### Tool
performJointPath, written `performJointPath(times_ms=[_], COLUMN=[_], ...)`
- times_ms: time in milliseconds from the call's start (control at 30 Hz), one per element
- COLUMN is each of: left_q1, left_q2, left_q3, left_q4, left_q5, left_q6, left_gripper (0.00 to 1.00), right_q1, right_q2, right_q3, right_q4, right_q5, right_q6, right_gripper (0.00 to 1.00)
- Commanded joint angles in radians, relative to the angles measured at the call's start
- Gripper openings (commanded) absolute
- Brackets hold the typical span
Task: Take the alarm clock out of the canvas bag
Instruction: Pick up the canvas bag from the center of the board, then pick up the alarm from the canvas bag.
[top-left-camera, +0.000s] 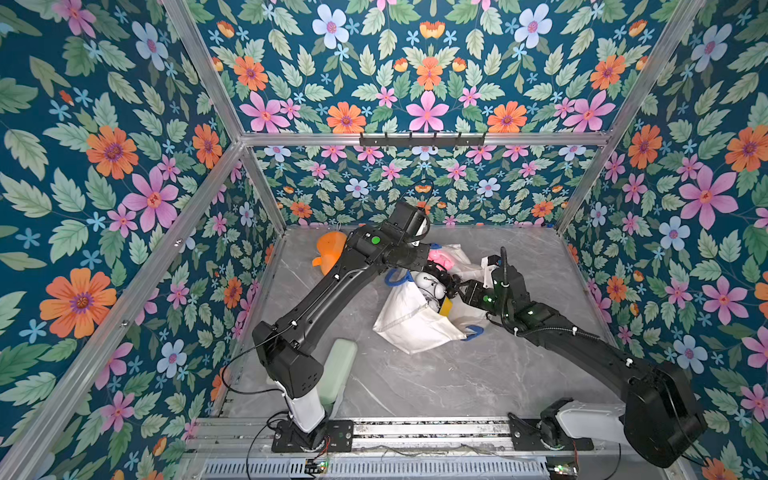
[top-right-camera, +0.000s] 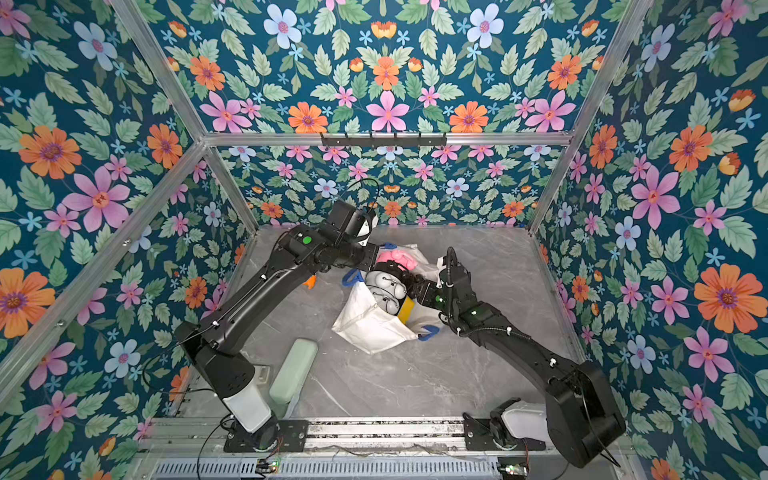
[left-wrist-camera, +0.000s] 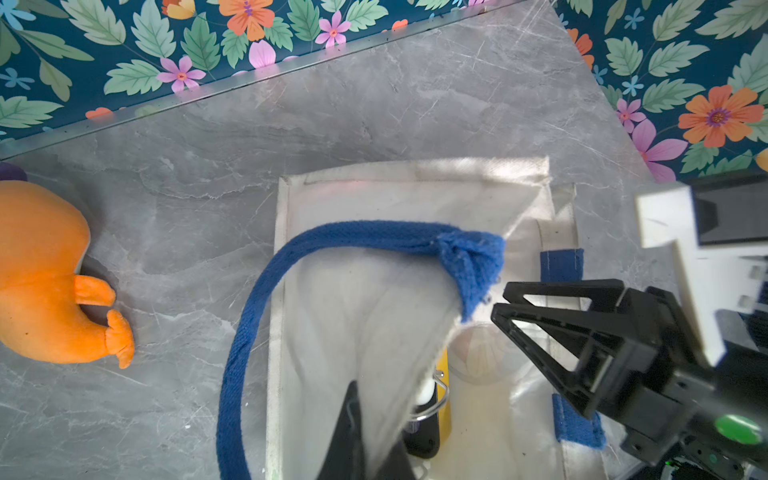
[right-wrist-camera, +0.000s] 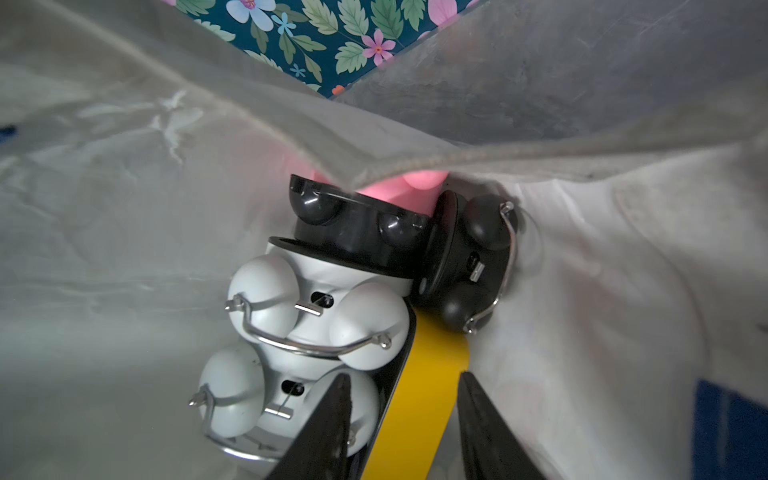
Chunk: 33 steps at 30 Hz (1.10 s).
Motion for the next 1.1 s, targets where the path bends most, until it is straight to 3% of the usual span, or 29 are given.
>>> performJointPath(times_ms=[0,300,700,933,1067], left_q1=[-0.012,-0.033,-0.053,-0.062,-0.063], left_q2=[-0.026,-0.041,-0.061,-0.064,-0.062], left_q3=[-0.006,-0.049,-0.092,-0.108,-0.111], left_q4=[0.181,0.241,0.274,0.274,0.271], left_q5=[0.036,0.058,0.064,0.043,0.031], left_q6=[0.016,0.026,0.049,0.049,0.048], left_gripper=[0.0,0.0,0.0,0.0,0.0], right_q1=[0.0,-0.029,-0.038,-0.045,-0.049], right_q2=[0.013,0.059,0.103,0.108,0.122], right_q3=[-0.014,-0.057,-0.031,-0.03,-0.029], right_q4=[0.055,0.11,0.033,-0.006,-0.012], right_q5=[0.076,0.101,0.138,0.16,0.16], right_q6=[0.031,0.123,0.171,0.184,0.209], right_gripper=[0.44,0.43,0.43,0.52,0.53])
